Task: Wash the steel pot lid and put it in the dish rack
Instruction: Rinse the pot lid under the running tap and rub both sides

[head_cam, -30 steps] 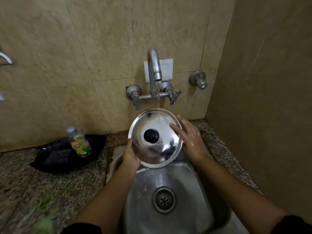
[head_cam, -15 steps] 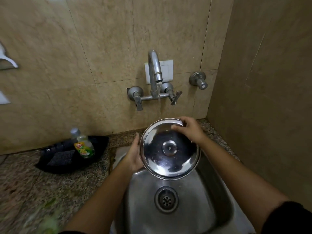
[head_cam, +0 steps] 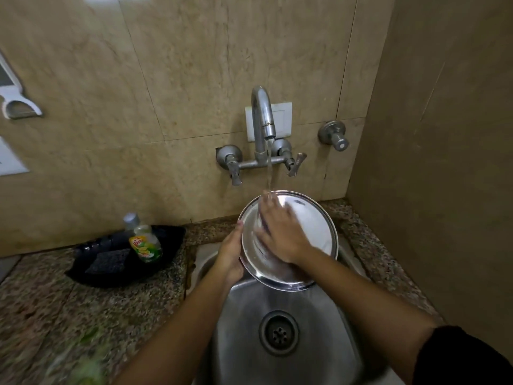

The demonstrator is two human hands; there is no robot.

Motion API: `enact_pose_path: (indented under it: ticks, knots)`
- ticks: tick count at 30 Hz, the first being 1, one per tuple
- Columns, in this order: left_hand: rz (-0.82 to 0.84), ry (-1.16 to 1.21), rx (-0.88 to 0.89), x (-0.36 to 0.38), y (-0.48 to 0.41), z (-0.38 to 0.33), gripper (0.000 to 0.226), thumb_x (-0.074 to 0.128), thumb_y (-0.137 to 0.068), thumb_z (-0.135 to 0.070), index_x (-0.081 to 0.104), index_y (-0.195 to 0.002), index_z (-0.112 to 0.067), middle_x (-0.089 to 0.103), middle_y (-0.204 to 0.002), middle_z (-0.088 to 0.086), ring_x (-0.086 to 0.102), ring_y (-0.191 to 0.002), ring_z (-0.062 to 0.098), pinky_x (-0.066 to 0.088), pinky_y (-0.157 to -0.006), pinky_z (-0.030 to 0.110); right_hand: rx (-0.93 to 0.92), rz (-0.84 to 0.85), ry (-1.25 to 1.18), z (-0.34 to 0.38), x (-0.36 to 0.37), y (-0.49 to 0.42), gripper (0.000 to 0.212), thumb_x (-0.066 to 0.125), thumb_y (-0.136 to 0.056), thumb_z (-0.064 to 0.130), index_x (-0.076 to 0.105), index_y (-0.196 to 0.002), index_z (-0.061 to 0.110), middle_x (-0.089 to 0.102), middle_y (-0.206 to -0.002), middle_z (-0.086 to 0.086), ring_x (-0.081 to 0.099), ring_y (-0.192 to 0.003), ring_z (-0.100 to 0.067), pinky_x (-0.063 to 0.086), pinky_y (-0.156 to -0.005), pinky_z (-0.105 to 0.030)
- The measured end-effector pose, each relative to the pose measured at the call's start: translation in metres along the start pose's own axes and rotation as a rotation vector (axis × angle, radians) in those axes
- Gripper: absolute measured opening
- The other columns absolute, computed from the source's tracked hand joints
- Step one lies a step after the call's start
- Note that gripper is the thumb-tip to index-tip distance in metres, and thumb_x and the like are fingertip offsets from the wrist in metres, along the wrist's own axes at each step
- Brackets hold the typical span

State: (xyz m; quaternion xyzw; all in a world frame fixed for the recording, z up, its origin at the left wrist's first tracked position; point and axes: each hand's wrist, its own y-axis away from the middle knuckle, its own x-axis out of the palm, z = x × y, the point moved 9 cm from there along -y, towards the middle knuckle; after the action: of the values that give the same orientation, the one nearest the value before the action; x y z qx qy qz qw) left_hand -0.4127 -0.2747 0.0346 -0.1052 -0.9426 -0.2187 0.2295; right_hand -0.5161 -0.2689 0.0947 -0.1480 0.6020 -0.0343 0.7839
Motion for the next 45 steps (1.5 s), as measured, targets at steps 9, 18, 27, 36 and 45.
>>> enact_pose_path:
  ticks: [9, 18, 27, 36, 45]
  knots:
    - [-0.118, -0.055, 0.057, -0.023, -0.011, -0.006, 0.047, 0.055, -0.089, -0.046, 0.066, -0.116, -0.009, 0.069, -0.113, 0.019, 0.067, -0.099, 0.034, 0.056, -0.081, 0.045, -0.168, 0.113, 0.202, -0.044, 0.023, 0.086, 0.063, 0.019, -0.1, 0.049, -0.007, -0.152, 0.026, -0.01, -0.16, 0.007, -0.013, -0.147, -0.009, -0.002, -0.121, -0.038]
    - [-0.007, -0.071, 0.089, -0.018, 0.0, -0.001, 0.048, 0.054, -0.092, -0.041, 0.062, -0.121, -0.004, 0.064, -0.122, 0.022, 0.06, -0.113, 0.039, 0.044, -0.1, 0.055, 0.275, -0.285, -0.201, -0.078, -0.048, 0.035, 0.049, 0.035, -0.102, 0.03, 0.027, -0.149, 0.016, 0.031, -0.156, -0.003, 0.028, -0.143, -0.02, 0.026, -0.116, -0.04]
    - [-0.009, 0.008, 0.143, -0.048, 0.013, -0.004, 0.035, 0.053, -0.092, -0.04, 0.077, -0.094, -0.013, 0.076, -0.093, 0.01, 0.072, -0.085, 0.025, 0.059, -0.065, 0.034, 0.3, -0.289, -0.604, -0.065, -0.037, 0.042, 0.04, 0.037, -0.103, 0.026, 0.043, -0.141, 0.018, 0.049, -0.144, -0.004, 0.044, -0.131, -0.018, 0.032, -0.101, -0.022]
    - [-0.27, 0.169, 0.074, -0.085, -0.002, -0.006, 0.055, 0.046, -0.092, -0.051, 0.058, -0.126, -0.008, 0.059, -0.129, 0.019, 0.055, -0.117, 0.038, 0.043, -0.1, 0.054, -0.042, -0.204, -0.175, -0.048, -0.04, 0.059, 0.07, 0.056, -0.083, -0.009, 0.037, -0.146, 0.016, 0.038, -0.152, -0.006, 0.035, -0.14, -0.02, 0.03, -0.114, -0.035]
    - [-0.216, 0.088, -0.073, -0.013, -0.021, 0.003, 0.061, 0.051, -0.087, -0.057, 0.06, -0.124, -0.011, 0.064, -0.122, 0.018, 0.059, -0.112, 0.038, 0.046, -0.097, 0.055, -0.041, -0.273, 0.031, -0.075, -0.051, 0.064, 0.051, 0.061, -0.091, 0.022, 0.046, -0.14, 0.025, 0.035, -0.154, 0.001, 0.017, -0.145, -0.013, -0.006, -0.117, -0.025]
